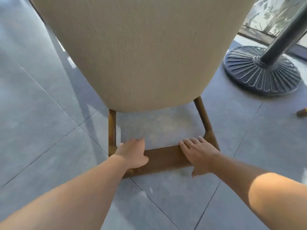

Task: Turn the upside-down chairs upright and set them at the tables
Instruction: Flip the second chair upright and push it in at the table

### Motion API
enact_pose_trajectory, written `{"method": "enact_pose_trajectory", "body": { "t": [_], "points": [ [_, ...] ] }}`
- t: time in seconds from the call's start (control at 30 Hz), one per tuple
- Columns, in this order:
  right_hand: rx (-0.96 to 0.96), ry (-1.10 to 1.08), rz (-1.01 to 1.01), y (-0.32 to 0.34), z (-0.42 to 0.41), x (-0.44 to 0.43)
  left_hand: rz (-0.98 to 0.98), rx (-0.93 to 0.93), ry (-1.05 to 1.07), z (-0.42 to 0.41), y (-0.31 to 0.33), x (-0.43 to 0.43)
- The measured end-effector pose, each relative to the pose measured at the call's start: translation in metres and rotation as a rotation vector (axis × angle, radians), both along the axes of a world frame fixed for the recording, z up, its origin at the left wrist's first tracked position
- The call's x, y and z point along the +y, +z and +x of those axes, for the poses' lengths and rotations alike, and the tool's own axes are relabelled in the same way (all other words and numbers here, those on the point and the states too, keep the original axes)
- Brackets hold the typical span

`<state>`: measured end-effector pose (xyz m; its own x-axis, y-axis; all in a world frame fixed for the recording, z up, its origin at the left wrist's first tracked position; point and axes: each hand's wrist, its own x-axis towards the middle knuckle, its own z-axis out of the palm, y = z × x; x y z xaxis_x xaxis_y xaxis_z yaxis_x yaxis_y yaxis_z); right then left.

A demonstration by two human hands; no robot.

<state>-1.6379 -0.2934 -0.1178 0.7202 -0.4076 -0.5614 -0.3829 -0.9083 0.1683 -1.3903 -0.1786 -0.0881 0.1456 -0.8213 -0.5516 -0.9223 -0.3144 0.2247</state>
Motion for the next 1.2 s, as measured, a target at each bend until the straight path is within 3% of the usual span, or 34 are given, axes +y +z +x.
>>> {"method": "enact_pose_trajectory", "body": {
  "t": [0.17,0.3,0.57,0.83,1.03,1.2],
  "points": [
    [0.021,-0.022,-0.11,-0.008,0.004,0.008,0.134,-0.069,0.0,-0.011,-0.022,0.009],
    [0.063,-0.026,-0.132,-0.009,0.009,0.008,0.165,0.013,0.071,-0.01,-0.015,0.003],
    [0.025,-0.008,-0.092,0.073,0.01,-0.001,0.208,-0.082,-0.125,-0.008,0.048,-0.002],
    [0.053,-0.184,0.113,0.266,0.035,-0.005,0.101,-0.02,-0.163,0.019,0.22,0.006],
    [-0.049,-0.195,0.08,0.418,0.059,-0.014,0.044,0.042,-0.111,0.05,0.374,0.002],
    [-0.139,-0.232,0.159,0.499,0.092,-0.024,-0.045,0.039,-0.113,0.089,0.468,-0.002]
  ]
}}
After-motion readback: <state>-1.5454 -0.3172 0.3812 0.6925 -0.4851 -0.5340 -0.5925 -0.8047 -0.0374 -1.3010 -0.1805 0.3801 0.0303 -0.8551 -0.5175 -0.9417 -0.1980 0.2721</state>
